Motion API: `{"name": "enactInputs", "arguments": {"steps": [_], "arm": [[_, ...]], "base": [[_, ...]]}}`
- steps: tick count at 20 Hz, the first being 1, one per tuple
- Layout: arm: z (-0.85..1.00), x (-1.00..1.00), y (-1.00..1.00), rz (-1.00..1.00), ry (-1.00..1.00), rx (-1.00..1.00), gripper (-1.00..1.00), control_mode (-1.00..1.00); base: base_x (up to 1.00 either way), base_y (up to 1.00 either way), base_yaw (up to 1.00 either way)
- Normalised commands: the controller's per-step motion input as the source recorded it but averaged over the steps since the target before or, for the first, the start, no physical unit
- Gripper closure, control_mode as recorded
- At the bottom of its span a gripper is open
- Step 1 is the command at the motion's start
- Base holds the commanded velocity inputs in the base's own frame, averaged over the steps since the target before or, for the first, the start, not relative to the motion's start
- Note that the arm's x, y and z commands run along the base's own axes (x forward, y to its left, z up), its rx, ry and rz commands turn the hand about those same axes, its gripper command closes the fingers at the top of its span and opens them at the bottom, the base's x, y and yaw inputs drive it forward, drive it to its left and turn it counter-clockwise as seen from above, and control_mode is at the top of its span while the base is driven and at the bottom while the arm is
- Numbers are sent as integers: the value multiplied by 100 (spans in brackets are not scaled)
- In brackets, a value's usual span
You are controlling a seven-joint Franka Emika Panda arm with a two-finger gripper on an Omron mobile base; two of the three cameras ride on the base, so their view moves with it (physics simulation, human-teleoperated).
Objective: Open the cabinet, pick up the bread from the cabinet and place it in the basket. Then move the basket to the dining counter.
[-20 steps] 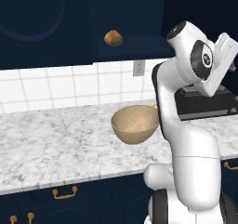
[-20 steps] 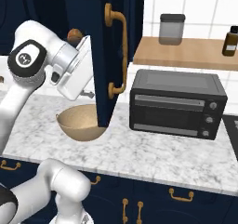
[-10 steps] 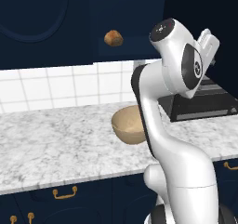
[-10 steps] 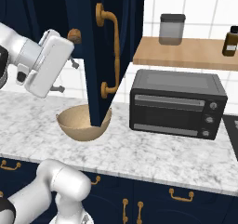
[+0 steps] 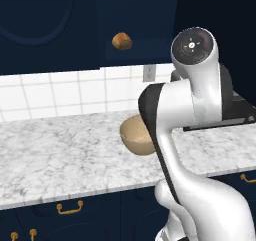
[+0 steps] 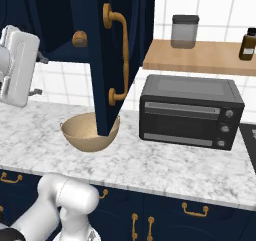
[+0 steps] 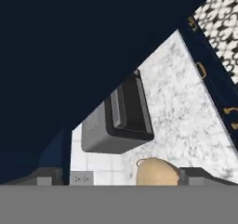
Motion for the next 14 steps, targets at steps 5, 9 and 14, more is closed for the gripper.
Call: {"name": "enactInputs", "arguments": {"steps": [5,9,14], "arm": [[1,-43,1,88,13,-39,-100,-100],[0,-16,0,89,10,-36,-100,-100],[1,13,0,67,6,-36,-100,-100]], "base": [[0,0,0],[0,0,0],[0,0,0]]}}
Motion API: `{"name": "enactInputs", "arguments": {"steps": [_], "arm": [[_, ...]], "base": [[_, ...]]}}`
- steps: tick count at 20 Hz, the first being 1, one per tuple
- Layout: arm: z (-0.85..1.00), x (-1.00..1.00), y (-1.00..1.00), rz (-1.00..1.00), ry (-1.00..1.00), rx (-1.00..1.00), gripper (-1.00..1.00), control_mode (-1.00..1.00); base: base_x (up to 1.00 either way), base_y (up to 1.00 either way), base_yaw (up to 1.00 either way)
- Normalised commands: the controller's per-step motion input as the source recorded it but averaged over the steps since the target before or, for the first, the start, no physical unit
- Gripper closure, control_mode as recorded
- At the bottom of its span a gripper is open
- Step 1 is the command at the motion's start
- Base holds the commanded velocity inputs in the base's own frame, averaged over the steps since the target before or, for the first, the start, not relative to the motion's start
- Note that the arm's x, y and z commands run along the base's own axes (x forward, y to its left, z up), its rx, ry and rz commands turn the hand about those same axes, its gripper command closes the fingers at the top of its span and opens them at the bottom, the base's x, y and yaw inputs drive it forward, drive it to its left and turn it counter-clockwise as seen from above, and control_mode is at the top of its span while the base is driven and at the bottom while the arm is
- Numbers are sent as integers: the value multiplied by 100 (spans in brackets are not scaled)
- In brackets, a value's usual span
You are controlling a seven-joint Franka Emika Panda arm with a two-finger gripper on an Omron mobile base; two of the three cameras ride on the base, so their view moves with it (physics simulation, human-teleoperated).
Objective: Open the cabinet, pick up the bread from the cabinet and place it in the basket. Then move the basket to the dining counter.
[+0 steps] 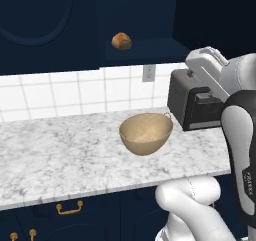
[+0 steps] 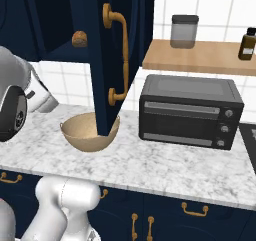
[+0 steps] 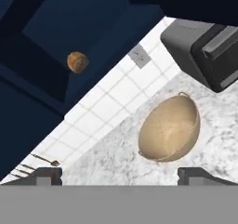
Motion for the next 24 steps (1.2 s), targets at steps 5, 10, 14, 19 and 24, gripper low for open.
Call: {"name": "enactInputs", "arguments": {"steps": [5,10,14,19,24], "arm": [[24,57,0,40,-3,-32,-100,-100],[13,63,20,9,-32,-26,-100,-100],[0,81,35,0,-53,-17,-100,-100],[39,58,2,6,-3,-10,-100,-100],[18,61,0,13,18,-8,-100,-100]], "base": [[0,0,0],[0,0,0],[0,0,0],[0,0,0],[0,0,0]]}}
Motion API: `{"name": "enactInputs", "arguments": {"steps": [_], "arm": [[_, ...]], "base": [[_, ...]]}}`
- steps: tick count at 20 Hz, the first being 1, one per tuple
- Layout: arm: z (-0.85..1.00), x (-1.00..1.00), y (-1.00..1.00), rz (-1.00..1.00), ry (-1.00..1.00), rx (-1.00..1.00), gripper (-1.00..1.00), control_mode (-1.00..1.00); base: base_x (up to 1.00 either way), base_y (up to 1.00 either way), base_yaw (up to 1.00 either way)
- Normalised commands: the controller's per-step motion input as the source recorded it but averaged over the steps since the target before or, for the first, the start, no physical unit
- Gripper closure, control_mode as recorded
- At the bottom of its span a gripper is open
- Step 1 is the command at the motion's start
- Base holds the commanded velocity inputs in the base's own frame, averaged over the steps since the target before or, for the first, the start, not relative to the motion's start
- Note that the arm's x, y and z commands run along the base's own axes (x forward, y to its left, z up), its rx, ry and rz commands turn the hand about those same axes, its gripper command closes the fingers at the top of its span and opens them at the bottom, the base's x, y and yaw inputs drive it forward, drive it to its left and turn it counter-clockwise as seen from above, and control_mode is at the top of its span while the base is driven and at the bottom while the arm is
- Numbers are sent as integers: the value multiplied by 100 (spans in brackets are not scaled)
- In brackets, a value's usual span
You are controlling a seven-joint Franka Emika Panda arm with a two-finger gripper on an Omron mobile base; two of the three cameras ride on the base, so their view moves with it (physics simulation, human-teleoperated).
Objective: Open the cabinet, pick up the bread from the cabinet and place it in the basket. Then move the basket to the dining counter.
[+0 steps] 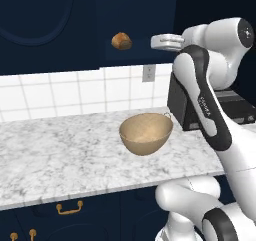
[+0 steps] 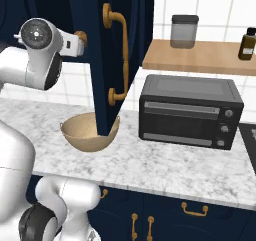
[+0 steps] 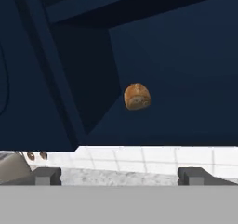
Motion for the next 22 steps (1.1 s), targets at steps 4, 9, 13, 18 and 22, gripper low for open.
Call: {"name": "enactInputs", "arguments": {"steps": [4,9,13,18,22], "arm": [[-45,50,21,1,1,-6,-100,-100],[-62,77,38,0,-4,-2,-100,-100],[2,75,4,0,0,-1,-100,-100],[13,56,0,2,4,-1,-100,-100],[7,46,0,3,1,-3,-100,-100]], "base": [[0,0,0],[0,0,0],[0,0,0],[0,0,0],[0,0,0]]}}
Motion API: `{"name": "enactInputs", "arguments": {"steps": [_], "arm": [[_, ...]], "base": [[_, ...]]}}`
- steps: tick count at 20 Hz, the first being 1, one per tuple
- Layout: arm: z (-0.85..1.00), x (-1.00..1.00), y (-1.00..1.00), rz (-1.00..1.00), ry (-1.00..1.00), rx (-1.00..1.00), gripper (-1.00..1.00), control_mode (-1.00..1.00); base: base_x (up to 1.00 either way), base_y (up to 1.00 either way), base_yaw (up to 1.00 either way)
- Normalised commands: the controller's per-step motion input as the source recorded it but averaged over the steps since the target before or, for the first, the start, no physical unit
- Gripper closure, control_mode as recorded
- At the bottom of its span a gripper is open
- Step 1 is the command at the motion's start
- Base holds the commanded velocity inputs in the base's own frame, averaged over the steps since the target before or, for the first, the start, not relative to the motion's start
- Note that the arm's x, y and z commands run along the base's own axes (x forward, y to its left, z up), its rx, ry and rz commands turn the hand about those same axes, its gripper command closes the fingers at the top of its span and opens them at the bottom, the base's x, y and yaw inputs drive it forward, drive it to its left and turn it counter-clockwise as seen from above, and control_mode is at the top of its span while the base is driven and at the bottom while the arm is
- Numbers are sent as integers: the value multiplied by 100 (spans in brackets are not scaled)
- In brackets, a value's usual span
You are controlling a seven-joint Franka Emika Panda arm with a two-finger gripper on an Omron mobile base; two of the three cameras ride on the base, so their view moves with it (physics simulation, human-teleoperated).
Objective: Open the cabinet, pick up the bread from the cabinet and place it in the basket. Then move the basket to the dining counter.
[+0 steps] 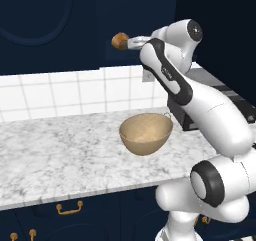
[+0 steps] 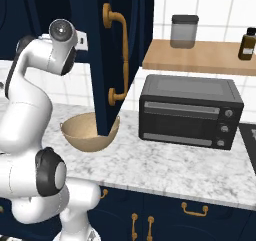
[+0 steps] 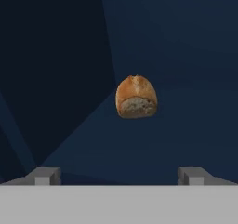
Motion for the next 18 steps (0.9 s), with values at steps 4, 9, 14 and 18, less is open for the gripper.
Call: {"name": "enactInputs", "arguments": {"steps": [4,9,14,18], "arm": [[2,33,0,5,0,-3,-100,-100],[0,19,8,6,0,-1,-100,-100],[0,40,17,3,0,0,-100,-100],[-3,34,13,0,1,-2,-100,-100]], "base": [[0,0,0],[0,0,0],[0,0,0],[0,0,0]]}}
